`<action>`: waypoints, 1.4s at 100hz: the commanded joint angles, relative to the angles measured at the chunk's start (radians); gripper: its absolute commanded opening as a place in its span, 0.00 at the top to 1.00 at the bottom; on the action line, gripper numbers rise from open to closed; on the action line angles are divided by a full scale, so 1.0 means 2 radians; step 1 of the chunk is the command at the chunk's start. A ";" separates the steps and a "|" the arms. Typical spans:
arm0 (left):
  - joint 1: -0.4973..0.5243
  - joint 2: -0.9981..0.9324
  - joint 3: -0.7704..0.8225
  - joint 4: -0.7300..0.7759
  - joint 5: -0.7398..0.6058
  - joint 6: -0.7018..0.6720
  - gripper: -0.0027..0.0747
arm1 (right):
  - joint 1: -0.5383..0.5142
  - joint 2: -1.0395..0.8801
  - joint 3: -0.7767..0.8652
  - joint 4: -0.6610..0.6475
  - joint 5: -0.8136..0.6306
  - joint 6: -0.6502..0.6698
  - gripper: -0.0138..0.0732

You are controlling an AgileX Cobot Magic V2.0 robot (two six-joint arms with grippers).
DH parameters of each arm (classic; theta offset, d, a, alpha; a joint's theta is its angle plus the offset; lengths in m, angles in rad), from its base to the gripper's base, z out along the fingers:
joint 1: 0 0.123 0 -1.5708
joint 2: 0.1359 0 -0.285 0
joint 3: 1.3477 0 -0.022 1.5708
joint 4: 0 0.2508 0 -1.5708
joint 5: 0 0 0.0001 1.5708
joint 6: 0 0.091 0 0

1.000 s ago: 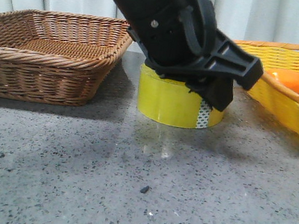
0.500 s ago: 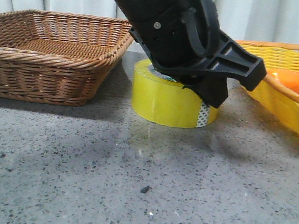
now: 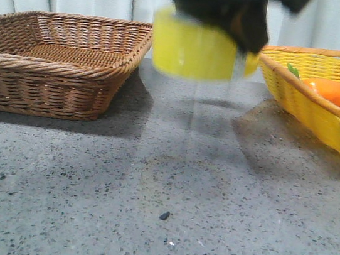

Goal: Transfer tape with both arms
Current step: 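Grasp the tape roll's rim with the left gripper, then lift the tape with the left gripper and place it in the brown basket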

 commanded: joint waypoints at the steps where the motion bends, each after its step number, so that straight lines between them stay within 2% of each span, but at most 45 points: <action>1: -0.001 -0.051 -0.029 0.015 -0.043 0.000 0.99 | -0.001 -0.005 -0.010 -0.009 -0.008 0.000 0.92; 18: 0.008 -0.096 -0.031 0.058 -0.019 0.000 0.99 | -0.001 -0.005 -0.010 -0.009 -0.008 0.000 0.92; 32: 0.037 -0.104 -0.029 0.095 0.044 0.000 0.99 | -0.001 -0.005 -0.006 -0.009 -0.009 0.001 0.92; 40: 0.062 -0.104 -0.013 0.097 0.055 0.000 0.99 | -0.001 -0.005 -0.003 -0.007 -0.009 0.004 0.92; 72: 0.138 -0.104 0.100 0.053 -0.043 0.000 0.99 | -0.001 -0.005 0.014 -0.007 -0.008 0.004 0.92; 109: 0.167 -0.090 0.118 0.036 -0.054 0.000 0.98 | -0.001 -0.005 0.014 -0.005 -0.008 0.004 0.92; 118: 0.167 -0.089 0.118 0.033 -0.060 0.000 0.89 | -0.001 -0.005 0.014 -0.004 -0.007 0.004 0.92; 124: 0.167 -0.088 0.118 0.032 -0.062 0.000 0.78 | -0.001 -0.005 0.014 -0.004 -0.007 0.004 0.92; 125: 0.167 -0.088 0.118 0.032 -0.062 0.000 0.74 | -0.001 -0.005 0.014 -0.004 -0.007 0.004 0.92; 134: 0.167 -0.088 0.118 0.026 -0.062 0.000 0.59 | -0.001 -0.005 0.014 -0.002 -0.013 0.004 0.92; 140: 0.167 -0.088 0.118 0.026 -0.060 0.000 0.55 | -0.001 -0.009 0.014 0.000 -0.025 0.004 0.92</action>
